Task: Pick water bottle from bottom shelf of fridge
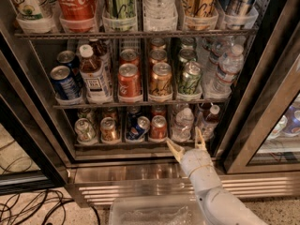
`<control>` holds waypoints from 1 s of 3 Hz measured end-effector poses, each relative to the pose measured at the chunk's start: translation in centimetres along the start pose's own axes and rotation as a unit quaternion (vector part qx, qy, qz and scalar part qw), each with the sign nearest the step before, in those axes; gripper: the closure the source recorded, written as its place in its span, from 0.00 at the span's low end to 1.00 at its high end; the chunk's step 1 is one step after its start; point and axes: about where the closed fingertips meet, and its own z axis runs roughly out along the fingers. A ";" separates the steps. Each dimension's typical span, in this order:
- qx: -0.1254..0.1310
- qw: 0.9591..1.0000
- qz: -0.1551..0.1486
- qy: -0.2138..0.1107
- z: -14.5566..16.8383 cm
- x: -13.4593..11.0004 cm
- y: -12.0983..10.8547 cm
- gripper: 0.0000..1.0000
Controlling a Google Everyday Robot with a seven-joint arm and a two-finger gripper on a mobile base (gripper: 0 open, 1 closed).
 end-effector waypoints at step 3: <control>0.040 0.999 -0.011 -0.001 1.8 0.9 -1.2 0.31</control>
Offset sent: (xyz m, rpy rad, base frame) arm 0.0176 -0.0126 -0.0064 -0.0318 -0.0357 -0.0872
